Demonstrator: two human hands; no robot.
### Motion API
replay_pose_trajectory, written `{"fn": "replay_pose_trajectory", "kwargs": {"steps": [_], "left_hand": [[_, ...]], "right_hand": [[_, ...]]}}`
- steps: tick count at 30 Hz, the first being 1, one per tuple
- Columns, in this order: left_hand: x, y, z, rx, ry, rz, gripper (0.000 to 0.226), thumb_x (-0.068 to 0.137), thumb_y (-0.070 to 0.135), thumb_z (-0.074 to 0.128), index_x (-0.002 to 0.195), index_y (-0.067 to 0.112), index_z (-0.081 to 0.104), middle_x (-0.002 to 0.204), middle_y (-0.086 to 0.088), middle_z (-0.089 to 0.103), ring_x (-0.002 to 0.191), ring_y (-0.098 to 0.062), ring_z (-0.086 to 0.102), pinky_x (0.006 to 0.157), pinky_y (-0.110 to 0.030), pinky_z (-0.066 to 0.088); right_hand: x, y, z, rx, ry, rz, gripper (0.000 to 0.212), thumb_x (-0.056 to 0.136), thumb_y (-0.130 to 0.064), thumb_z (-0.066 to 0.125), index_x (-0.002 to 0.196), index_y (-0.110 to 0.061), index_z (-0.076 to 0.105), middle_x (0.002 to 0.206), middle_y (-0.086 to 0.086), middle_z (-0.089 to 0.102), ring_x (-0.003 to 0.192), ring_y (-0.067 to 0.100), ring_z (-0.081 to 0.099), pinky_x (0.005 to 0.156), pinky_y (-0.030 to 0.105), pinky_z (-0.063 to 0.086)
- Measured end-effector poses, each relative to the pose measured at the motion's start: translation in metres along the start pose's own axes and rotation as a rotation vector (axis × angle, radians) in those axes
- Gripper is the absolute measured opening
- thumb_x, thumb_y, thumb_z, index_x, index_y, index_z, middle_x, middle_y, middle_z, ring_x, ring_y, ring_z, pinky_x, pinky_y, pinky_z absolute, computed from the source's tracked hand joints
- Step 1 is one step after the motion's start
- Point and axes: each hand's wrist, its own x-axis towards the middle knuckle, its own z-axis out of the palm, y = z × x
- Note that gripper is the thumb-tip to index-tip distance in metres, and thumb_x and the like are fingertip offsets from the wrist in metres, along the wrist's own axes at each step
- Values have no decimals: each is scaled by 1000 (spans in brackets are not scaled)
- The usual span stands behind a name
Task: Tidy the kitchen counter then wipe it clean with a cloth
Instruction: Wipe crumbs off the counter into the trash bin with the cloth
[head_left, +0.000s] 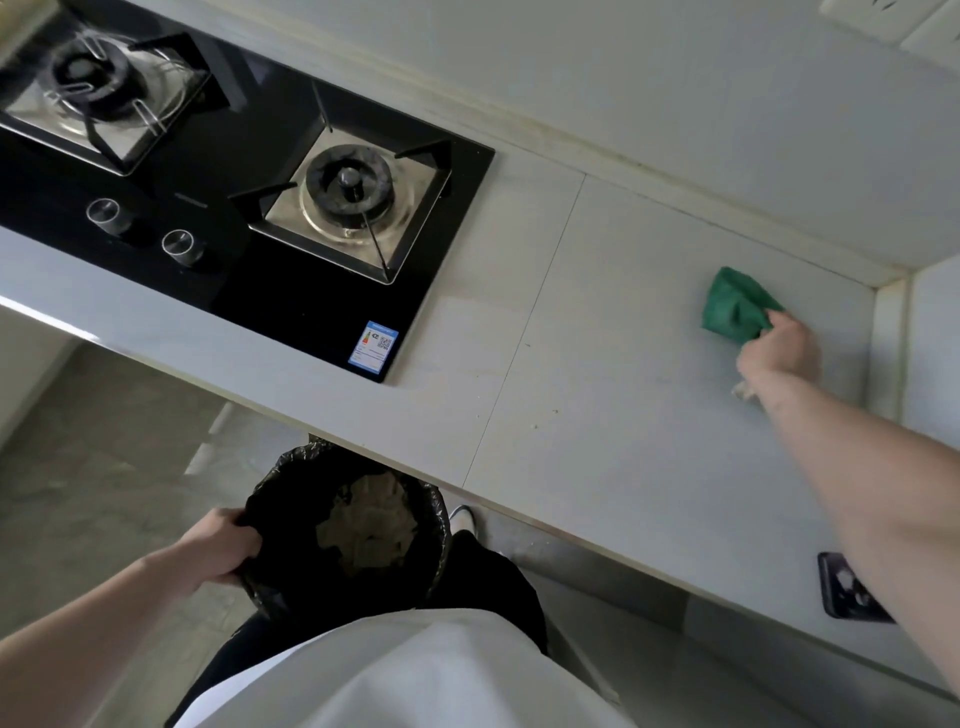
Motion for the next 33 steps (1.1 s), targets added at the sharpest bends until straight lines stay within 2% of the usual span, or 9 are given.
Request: {"fn": "replay_pose_trajectory", "kwargs": {"steps": [3, 6, 9, 14, 21, 24, 29, 31, 33], "left_hand": [[2, -1, 2, -10, 15, -8, 23, 78, -14, 50, 88, -2, 68, 73, -18, 68, 59, -33, 70, 45, -38, 60], [3, 0, 3, -3, 17, -10, 23, 78, -13, 51, 88, -1, 68, 72, -17, 68, 58, -33, 70, 46, -37, 59], [2, 0, 1, 0, 14, -8, 24, 78, -13, 51, 89, 0, 69, 75, -18, 69, 60, -33, 70, 48, -37, 60], [0, 1, -1, 5, -16, 13, 28, 79, -12, 49, 94, 1, 70, 84, -22, 72, 68, -37, 74, 53, -44, 63], [-9, 4, -10, 9, -55, 48, 28, 78, -10, 49, 89, 3, 70, 82, -21, 74, 64, -37, 75, 56, -45, 63], [-14, 5, -13, 14, -48, 63, 25, 78, -11, 49, 86, 2, 69, 75, -19, 72, 58, -34, 73, 47, -39, 61], [-14, 5, -14, 10, -50, 68, 23, 80, -12, 49, 84, -1, 68, 71, -18, 70, 55, -32, 71, 41, -34, 57], [-11, 4, -14, 6, -52, 67, 23, 80, -12, 50, 83, 0, 69, 68, -17, 69, 54, -32, 71, 43, -36, 58], [-9, 3, -14, 1, -60, 67, 25, 80, -13, 50, 84, 1, 70, 69, -17, 71, 55, -33, 72, 49, -41, 61]], "right_hand": [[-13, 23, 7, -68, -102, 112, 34, 90, -4, 56, 121, -10, 66, 126, 21, 65, 119, 43, 58, 100, 41, 47], [-29, 30, 14, -89, -81, 128, 40, 91, -6, 52, 128, -16, 63, 130, 17, 62, 121, 42, 57, 101, 43, 48], [-44, 24, 15, -131, -80, 143, 37, 90, -12, 51, 124, -19, 63, 126, 14, 63, 117, 41, 60, 99, 45, 50], [-83, 5, 21, -130, -70, 134, 29, 92, -17, 53, 118, -17, 66, 121, 14, 66, 112, 38, 62, 93, 39, 47], [-163, -46, 26, -120, -98, 5, 24, 93, -22, 58, 113, -18, 72, 111, 18, 72, 106, 40, 65, 89, 38, 49], [-209, -77, 36, -101, -148, -98, 25, 93, -24, 58, 113, -21, 73, 106, 14, 74, 101, 39, 67, 83, 36, 52], [-268, -113, 50, -68, -270, -275, 15, 93, -21, 58, 95, -20, 73, 90, 8, 75, 89, 34, 70, 69, 33, 52], [-261, -112, 44, -33, -291, -226, 20, 94, -22, 57, 105, -21, 74, 98, 8, 75, 96, 36, 69, 74, 34, 53], [-242, -104, 32, 38, -236, -115, 29, 95, -26, 57, 120, -23, 72, 111, 7, 75, 104, 35, 68, 82, 34, 52]]}}
